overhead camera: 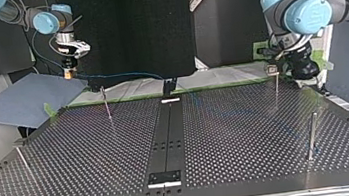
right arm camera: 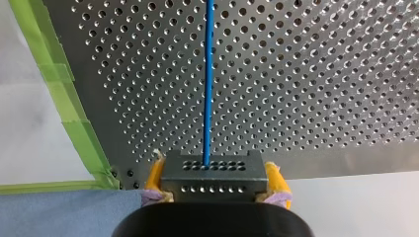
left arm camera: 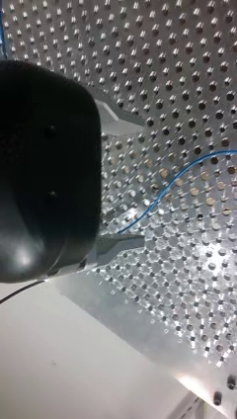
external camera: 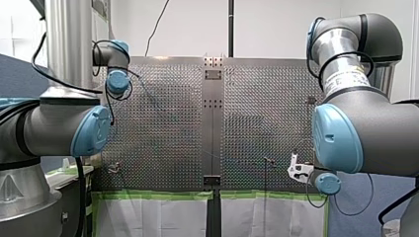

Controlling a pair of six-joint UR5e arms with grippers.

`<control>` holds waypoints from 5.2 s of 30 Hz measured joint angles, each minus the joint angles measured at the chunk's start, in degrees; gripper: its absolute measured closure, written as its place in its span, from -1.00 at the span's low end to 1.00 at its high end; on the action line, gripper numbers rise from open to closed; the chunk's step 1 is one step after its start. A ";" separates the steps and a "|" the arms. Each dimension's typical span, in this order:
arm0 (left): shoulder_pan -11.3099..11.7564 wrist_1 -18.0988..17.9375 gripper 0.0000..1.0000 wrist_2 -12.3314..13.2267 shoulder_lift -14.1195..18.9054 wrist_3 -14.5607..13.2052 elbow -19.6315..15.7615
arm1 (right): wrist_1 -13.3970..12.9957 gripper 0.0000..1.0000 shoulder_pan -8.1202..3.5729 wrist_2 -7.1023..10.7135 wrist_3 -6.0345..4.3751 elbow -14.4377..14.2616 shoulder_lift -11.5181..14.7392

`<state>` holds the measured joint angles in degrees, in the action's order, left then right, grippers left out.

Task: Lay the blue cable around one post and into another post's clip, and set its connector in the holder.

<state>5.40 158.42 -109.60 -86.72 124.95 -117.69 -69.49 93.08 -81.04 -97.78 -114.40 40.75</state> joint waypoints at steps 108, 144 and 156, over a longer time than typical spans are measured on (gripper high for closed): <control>-4.19 43.13 -0.98 1.65 7.35 -35.12 24.79 | 1.55 1.00 0.83 -0.26 0.12 0.37 0.04; -6.05 43.15 -0.98 0.87 7.71 -33.98 24.72 | 2.03 1.00 0.93 -1.18 0.20 0.35 0.08; -9.11 38.51 -0.98 4.87 11.72 -32.08 19.93 | 2.27 1.00 0.80 -3.15 0.20 0.35 0.09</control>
<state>-3.71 196.94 -104.73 -75.01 92.87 -97.76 -67.23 93.88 -84.19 -97.58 -114.05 40.84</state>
